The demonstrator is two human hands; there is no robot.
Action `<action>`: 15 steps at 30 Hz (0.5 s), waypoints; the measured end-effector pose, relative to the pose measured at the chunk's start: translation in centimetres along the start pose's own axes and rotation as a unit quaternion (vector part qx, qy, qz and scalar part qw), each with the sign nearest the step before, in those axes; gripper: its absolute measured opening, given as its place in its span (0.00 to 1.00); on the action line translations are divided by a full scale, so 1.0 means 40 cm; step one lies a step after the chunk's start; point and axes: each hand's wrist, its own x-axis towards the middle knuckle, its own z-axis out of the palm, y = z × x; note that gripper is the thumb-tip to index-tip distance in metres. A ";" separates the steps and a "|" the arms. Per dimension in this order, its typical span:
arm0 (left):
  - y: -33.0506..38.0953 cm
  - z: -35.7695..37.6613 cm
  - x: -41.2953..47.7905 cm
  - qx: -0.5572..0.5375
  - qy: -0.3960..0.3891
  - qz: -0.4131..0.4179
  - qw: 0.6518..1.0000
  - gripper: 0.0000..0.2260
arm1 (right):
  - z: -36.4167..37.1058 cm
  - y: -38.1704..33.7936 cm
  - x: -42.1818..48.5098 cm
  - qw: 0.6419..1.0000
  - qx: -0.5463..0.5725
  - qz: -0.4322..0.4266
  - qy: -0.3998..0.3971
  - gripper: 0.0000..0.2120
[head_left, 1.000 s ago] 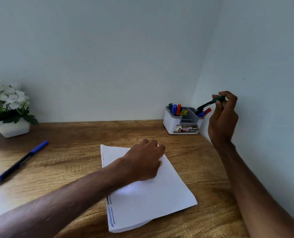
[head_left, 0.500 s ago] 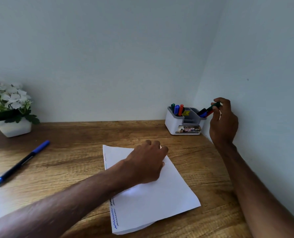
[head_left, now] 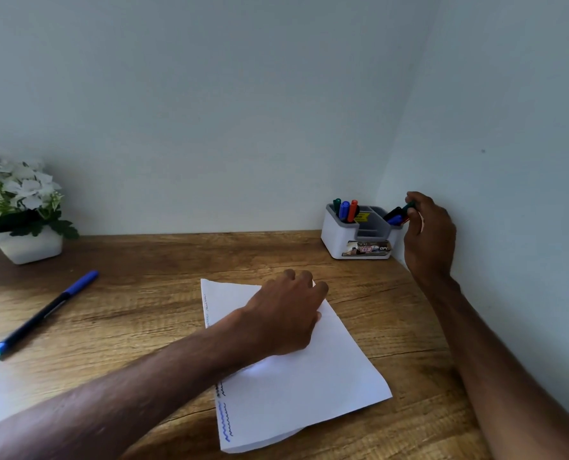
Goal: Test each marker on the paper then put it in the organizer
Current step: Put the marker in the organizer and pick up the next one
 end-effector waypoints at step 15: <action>0.002 0.004 -0.001 0.013 0.001 0.002 1.000 0.20 | -0.009 -0.026 -0.007 1.000 -0.026 -0.011 0.000 0.21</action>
